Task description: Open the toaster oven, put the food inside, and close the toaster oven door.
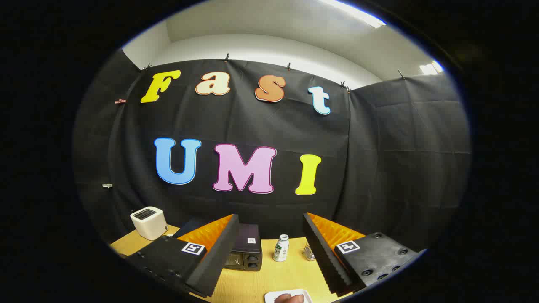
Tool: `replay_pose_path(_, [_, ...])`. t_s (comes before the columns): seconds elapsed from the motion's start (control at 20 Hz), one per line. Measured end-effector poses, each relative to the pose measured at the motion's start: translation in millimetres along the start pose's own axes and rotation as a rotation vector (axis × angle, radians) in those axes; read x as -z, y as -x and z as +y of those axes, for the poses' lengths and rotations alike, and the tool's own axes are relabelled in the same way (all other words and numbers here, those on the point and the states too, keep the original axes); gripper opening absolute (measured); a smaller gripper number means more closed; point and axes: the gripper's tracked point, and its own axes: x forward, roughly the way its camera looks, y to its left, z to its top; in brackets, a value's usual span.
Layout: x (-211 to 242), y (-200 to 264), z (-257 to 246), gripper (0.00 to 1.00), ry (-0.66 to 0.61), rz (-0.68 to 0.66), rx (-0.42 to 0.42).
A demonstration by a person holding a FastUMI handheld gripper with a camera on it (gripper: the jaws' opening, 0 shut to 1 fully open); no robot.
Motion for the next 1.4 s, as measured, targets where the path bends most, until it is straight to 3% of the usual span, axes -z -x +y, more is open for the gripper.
replay_pose_path(1.0, [2.4, 2.4, 2.5, 0.97, -0.016, 0.018, 0.018])
replay_pose_path(1.4, [13.7, -18.9, 65.3, 0.97, -0.081, 0.044, -0.054])
